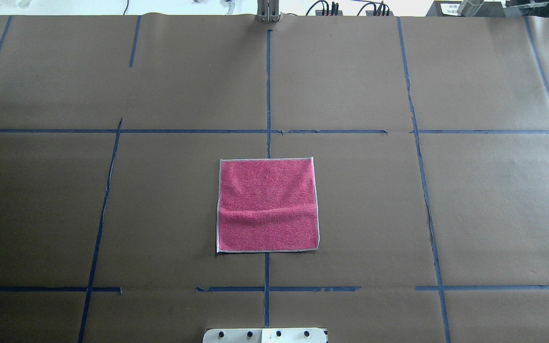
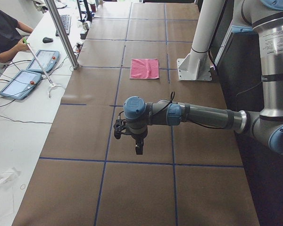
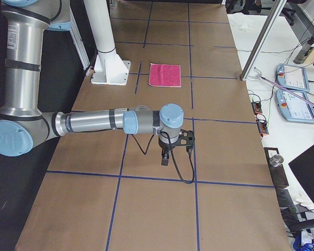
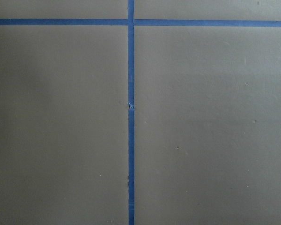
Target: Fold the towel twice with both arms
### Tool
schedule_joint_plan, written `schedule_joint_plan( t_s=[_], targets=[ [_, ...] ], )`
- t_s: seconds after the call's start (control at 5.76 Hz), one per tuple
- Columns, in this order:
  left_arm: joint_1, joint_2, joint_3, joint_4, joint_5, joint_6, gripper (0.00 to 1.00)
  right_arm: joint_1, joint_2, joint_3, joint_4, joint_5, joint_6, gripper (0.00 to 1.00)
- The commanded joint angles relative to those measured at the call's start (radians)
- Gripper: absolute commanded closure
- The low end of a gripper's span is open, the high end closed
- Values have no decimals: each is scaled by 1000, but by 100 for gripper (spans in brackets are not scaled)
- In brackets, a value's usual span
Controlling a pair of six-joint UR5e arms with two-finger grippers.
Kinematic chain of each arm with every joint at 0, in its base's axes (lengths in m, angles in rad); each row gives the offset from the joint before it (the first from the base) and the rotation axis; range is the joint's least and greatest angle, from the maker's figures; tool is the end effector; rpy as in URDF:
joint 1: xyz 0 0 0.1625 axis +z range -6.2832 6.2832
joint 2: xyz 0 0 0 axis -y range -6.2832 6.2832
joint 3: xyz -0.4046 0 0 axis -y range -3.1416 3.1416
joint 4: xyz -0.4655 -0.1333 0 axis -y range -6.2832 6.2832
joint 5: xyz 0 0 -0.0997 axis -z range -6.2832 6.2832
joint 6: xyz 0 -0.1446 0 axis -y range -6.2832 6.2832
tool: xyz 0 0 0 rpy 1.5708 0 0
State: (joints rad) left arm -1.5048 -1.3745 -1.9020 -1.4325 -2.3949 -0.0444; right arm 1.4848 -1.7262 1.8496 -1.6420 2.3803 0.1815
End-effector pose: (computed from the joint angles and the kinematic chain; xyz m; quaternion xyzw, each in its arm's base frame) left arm 0.0047 -0.4825 0.5953 -0.0236 0.3998 0.0092 0.9163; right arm -0.0148 -0.5047 0.5993 -0.0287 -0.3933 0.0336 0.9183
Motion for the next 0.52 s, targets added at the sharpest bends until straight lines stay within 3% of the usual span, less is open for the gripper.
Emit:
schedule_joint_plan(
  t_s=[0.0,0.35],
  targets=[
    [6,-5,-23,38,3,-2,0,0,-4,6,1,8,4,0],
    [6,-1,-61,35,0,-3,0,0,7,20,1,7,4,0]
  ],
)
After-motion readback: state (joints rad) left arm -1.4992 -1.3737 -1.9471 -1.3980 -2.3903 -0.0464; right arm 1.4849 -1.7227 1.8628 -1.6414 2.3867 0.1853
